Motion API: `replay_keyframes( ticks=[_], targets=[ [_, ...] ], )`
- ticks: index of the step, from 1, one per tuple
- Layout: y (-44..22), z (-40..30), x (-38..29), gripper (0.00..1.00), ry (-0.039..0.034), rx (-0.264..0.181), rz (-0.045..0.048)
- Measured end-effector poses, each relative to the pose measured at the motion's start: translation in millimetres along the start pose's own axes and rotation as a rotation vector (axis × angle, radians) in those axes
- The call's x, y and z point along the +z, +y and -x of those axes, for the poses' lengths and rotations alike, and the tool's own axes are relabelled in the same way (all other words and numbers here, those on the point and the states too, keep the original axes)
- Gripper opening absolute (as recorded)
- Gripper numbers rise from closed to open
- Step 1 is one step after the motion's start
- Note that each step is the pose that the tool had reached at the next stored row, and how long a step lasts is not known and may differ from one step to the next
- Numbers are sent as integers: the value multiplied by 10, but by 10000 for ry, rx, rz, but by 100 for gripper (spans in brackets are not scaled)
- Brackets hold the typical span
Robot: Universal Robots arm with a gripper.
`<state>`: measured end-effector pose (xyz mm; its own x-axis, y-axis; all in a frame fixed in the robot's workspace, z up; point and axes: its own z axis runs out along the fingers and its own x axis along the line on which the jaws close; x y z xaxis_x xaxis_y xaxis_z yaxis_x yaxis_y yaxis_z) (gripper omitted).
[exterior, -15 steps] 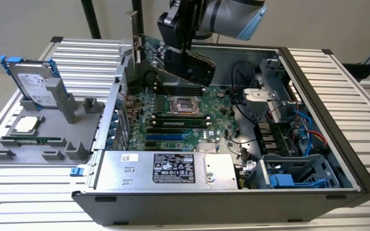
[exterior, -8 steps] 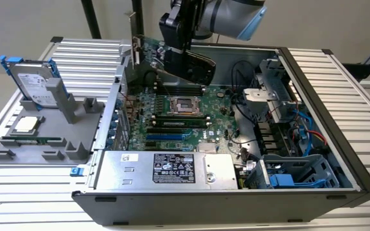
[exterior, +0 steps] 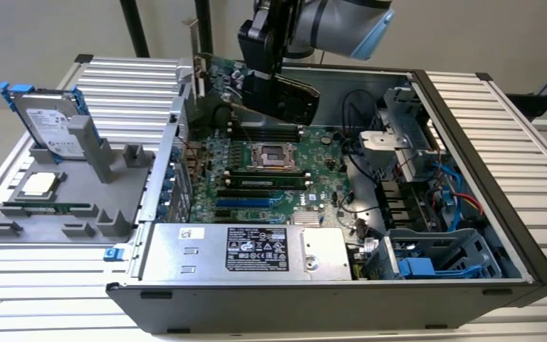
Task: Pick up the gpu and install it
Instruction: 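Insert the gpu into the slot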
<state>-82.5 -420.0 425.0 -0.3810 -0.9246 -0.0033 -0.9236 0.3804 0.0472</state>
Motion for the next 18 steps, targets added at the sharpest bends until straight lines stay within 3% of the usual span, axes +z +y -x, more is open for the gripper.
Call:
replay_keyframes(
  ticks=[18],
  targets=[
    [2,6,0,0,104,-2210,7]
  ],
)
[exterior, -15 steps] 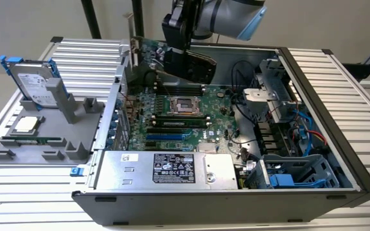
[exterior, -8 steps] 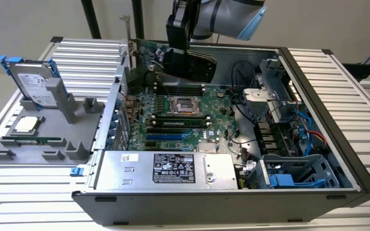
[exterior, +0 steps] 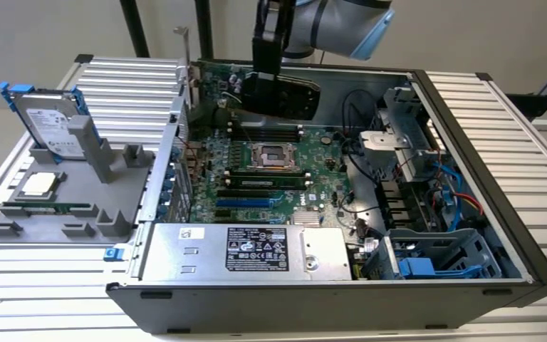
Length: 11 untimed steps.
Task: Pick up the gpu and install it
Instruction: 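Insert the gpu into the slot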
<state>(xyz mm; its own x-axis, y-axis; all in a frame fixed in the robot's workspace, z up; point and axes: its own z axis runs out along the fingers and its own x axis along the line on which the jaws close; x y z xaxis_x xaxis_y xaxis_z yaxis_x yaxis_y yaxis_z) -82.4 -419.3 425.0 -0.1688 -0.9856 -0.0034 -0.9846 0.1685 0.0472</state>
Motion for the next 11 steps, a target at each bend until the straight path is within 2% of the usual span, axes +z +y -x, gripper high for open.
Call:
replay_keyframes(
  ticks=[11],
  targets=[
    [1,7,0,0,47,-992,3]
  ],
)
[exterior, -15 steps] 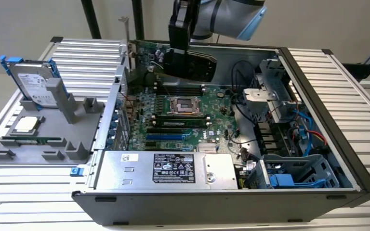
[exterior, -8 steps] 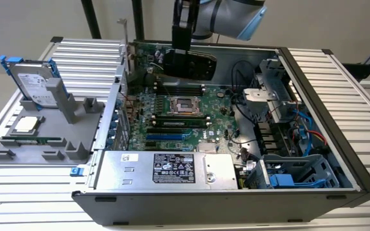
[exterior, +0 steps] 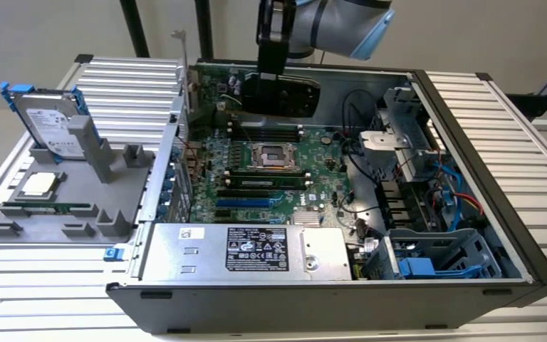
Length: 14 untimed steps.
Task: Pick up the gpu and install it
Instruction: 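Insert the gpu into the slot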
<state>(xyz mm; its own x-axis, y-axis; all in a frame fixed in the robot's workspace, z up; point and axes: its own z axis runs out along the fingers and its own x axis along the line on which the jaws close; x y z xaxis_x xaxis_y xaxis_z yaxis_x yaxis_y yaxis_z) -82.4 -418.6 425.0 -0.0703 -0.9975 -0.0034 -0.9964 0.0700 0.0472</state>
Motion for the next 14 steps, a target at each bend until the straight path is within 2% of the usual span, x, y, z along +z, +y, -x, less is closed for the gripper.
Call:
replay_keyframes(
  ticks=[14],
  targets=[
    [0,2,0,0,45,-916,3]
  ],
)
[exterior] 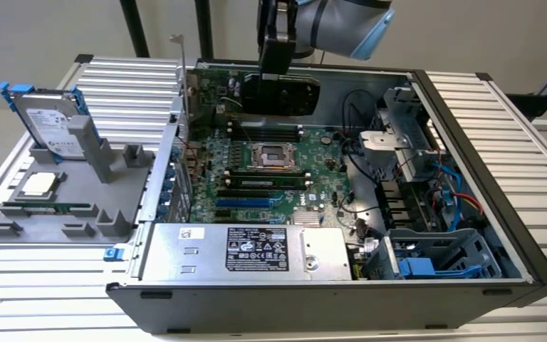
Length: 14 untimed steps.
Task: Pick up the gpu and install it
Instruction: 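Insert the gpu into the slot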
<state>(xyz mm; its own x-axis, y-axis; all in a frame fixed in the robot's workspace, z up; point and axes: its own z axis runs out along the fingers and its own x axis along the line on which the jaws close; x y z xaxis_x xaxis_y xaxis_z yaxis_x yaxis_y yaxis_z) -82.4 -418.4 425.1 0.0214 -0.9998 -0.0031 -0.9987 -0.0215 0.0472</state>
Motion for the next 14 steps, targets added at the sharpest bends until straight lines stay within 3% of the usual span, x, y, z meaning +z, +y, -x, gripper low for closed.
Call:
replay_keyframes(
  ticks=[14],
  targets=[
    [-1,0,24,0,4,-44,0]
  ],
)
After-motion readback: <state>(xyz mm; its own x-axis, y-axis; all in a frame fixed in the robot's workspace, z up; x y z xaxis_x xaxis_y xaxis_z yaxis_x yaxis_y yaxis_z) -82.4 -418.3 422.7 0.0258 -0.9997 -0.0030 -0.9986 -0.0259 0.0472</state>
